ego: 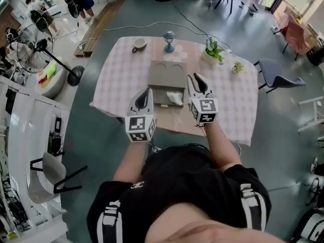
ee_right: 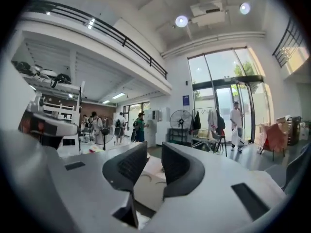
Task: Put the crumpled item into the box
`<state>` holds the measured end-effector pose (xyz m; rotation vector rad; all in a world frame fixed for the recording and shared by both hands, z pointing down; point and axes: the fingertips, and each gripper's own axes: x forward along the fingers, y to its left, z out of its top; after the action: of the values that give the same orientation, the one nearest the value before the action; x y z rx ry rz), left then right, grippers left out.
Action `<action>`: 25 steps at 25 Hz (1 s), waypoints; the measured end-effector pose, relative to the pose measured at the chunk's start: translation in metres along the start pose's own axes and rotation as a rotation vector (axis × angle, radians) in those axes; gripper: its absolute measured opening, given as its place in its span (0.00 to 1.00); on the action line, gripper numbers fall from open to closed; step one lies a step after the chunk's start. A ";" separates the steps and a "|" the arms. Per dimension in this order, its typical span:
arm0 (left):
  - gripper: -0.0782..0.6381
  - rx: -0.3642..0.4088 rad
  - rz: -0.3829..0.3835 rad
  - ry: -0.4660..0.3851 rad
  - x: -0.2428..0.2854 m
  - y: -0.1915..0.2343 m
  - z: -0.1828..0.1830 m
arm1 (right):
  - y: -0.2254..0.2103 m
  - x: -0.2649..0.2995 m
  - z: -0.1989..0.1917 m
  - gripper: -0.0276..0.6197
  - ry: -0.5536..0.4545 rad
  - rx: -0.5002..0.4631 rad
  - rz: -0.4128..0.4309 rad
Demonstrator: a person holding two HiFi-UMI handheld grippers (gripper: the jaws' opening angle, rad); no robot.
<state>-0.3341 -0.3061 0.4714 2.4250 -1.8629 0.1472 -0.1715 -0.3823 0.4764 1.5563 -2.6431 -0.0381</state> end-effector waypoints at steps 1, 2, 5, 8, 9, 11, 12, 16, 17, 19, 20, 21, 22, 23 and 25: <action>0.10 0.000 -0.004 -0.002 0.002 -0.003 0.001 | -0.006 -0.006 0.011 0.19 -0.031 0.007 -0.019; 0.09 0.001 -0.009 -0.003 0.003 -0.005 0.002 | -0.011 -0.013 0.022 0.16 -0.061 0.012 -0.035; 0.10 0.008 -0.026 -0.008 0.009 -0.015 0.007 | -0.025 -0.035 0.046 0.05 -0.131 0.012 -0.076; 0.09 0.019 -0.042 -0.013 0.014 -0.026 0.012 | -0.038 -0.050 0.058 0.05 -0.157 0.002 -0.109; 0.09 0.022 -0.045 -0.017 0.015 -0.029 0.014 | -0.042 -0.054 0.059 0.05 -0.158 -0.004 -0.122; 0.09 0.026 -0.052 -0.024 0.018 -0.037 0.018 | -0.051 -0.062 0.059 0.05 -0.158 -0.013 -0.137; 0.10 0.026 -0.056 -0.027 0.019 -0.040 0.021 | -0.055 -0.065 0.058 0.05 -0.159 -0.011 -0.139; 0.10 0.036 -0.077 -0.027 0.025 -0.055 0.025 | -0.066 -0.077 0.055 0.05 -0.163 0.006 -0.149; 0.10 0.038 -0.081 -0.026 0.026 -0.058 0.025 | -0.069 -0.079 0.054 0.05 -0.163 0.010 -0.152; 0.10 0.042 -0.088 -0.024 0.027 -0.065 0.026 | -0.073 -0.083 0.052 0.05 -0.160 0.016 -0.158; 0.09 0.043 -0.092 -0.023 0.027 -0.068 0.026 | -0.074 -0.085 0.052 0.05 -0.158 0.019 -0.160; 0.09 0.045 -0.095 -0.021 0.027 -0.071 0.026 | -0.076 -0.087 0.051 0.05 -0.157 0.022 -0.160; 0.09 0.046 -0.099 -0.020 0.027 -0.075 0.026 | -0.076 -0.089 0.051 0.05 -0.156 0.026 -0.156; 0.09 0.047 -0.102 -0.019 0.027 -0.078 0.026 | -0.076 -0.090 0.051 0.05 -0.155 0.029 -0.152; 0.10 0.048 -0.108 -0.018 0.027 -0.081 0.026 | -0.076 -0.092 0.050 0.05 -0.153 0.035 -0.145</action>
<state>-0.2479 -0.3139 0.4489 2.5599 -1.7497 0.1653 -0.0648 -0.3397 0.4173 1.8240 -2.6493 -0.1245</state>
